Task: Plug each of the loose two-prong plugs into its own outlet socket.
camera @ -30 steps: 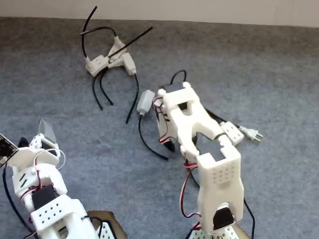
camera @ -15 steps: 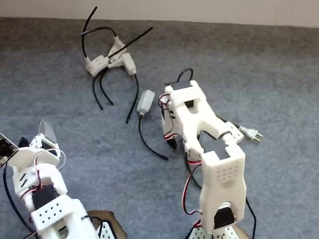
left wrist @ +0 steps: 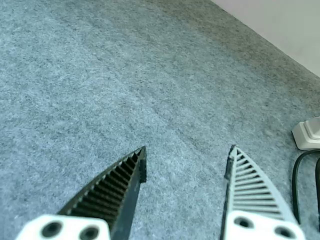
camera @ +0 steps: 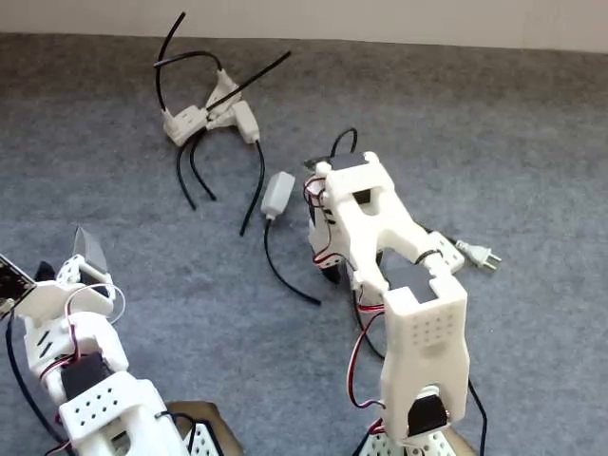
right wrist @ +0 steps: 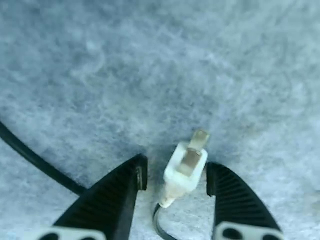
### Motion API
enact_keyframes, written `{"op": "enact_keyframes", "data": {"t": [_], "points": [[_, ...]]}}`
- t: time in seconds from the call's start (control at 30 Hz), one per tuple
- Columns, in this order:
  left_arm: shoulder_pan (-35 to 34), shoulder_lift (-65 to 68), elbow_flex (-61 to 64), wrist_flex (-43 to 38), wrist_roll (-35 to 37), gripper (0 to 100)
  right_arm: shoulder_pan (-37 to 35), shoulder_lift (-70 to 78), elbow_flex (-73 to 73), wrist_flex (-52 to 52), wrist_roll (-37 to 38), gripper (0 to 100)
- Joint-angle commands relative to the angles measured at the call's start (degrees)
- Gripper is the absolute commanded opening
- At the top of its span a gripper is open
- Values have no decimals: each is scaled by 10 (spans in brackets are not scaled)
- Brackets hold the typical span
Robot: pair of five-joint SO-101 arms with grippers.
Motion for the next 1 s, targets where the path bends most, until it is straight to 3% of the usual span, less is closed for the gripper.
{"op": "enact_keyframes", "data": {"t": [0.0, 0.17, 0.57, 0.97], "points": [[9, -7, -12, -5, 3, 263, 23, -7, -28, -20, 32, 200], [10, -7, -12, -5, 4, 263, 24, -15, -29, -21, 33, 76], [10, -7, -12, -5, 4, 263, 22, -170, 28, -38, 33, 98], [10, -7, -12, -5, 4, 263, 15, -429, 413, -306, 33, 111]]}}
